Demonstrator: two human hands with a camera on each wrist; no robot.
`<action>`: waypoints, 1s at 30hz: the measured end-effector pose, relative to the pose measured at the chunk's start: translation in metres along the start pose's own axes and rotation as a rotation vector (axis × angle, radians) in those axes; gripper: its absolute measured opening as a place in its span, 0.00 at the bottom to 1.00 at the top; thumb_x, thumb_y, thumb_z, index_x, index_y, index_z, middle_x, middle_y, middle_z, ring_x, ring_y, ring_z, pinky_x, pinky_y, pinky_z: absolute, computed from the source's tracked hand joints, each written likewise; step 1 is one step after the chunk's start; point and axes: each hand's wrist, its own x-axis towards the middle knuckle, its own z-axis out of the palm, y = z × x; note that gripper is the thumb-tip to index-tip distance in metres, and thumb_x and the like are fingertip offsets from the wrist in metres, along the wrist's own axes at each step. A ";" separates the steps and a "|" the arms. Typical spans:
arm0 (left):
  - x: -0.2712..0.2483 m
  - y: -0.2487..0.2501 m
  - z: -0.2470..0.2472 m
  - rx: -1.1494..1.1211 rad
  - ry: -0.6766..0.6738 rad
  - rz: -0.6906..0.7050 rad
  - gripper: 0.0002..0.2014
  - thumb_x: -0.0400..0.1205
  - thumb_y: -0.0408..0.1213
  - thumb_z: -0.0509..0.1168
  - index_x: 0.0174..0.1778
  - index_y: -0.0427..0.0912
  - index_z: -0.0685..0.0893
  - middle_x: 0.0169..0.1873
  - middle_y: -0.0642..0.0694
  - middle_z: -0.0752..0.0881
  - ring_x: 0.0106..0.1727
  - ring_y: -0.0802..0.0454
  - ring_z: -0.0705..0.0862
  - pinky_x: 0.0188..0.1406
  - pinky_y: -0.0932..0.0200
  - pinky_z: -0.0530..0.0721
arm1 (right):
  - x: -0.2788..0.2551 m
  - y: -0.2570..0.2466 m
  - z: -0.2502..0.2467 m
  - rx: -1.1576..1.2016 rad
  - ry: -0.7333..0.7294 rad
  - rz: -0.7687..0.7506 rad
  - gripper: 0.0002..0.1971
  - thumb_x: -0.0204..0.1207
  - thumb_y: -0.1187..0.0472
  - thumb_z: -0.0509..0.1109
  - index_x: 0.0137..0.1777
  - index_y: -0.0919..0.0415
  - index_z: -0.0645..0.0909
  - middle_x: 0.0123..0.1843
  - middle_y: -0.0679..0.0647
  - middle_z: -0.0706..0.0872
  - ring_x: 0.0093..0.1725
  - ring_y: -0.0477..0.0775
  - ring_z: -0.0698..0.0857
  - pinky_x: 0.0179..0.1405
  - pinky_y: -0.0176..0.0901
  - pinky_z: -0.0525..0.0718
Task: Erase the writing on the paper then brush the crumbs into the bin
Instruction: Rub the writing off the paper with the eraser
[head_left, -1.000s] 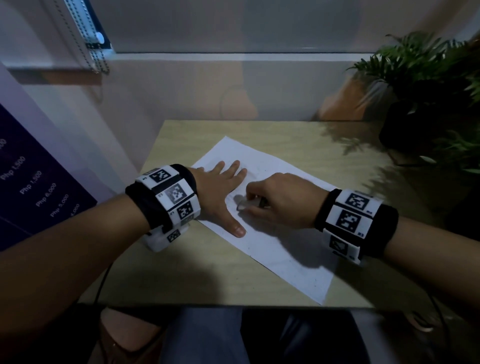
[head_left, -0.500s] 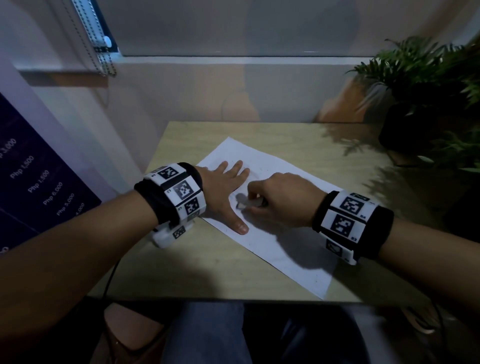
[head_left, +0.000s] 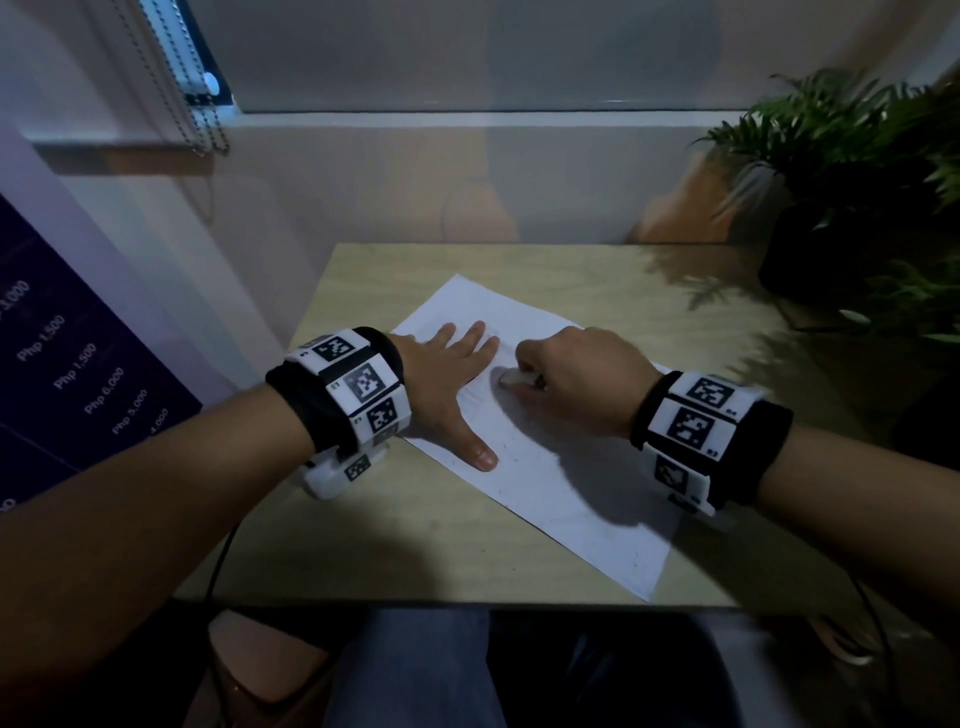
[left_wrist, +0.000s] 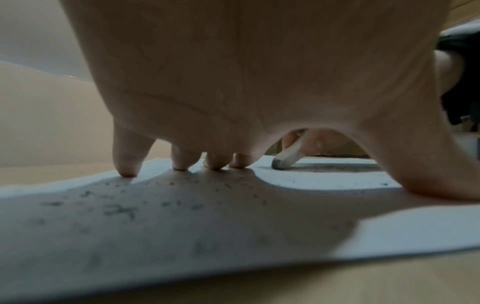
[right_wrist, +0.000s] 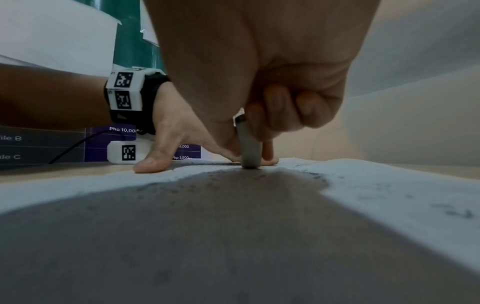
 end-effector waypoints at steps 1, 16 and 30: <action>0.000 0.000 0.000 -0.002 0.000 0.001 0.74 0.57 0.89 0.61 0.85 0.57 0.24 0.84 0.57 0.23 0.88 0.49 0.30 0.88 0.35 0.43 | -0.002 -0.002 0.000 0.043 -0.008 -0.054 0.20 0.86 0.41 0.58 0.45 0.57 0.76 0.35 0.50 0.78 0.35 0.59 0.77 0.33 0.46 0.68; -0.002 0.002 0.000 0.005 0.005 0.000 0.73 0.59 0.88 0.61 0.86 0.55 0.24 0.85 0.56 0.23 0.88 0.48 0.30 0.88 0.36 0.43 | -0.006 -0.012 0.003 0.126 -0.087 -0.173 0.21 0.85 0.36 0.57 0.44 0.52 0.78 0.37 0.48 0.83 0.36 0.55 0.79 0.37 0.47 0.75; -0.002 0.003 0.001 0.005 0.016 -0.006 0.70 0.62 0.88 0.57 0.86 0.56 0.26 0.85 0.56 0.24 0.89 0.48 0.31 0.88 0.36 0.43 | 0.004 0.001 -0.002 0.084 -0.072 0.086 0.21 0.86 0.40 0.57 0.48 0.56 0.81 0.45 0.54 0.83 0.49 0.61 0.83 0.40 0.46 0.69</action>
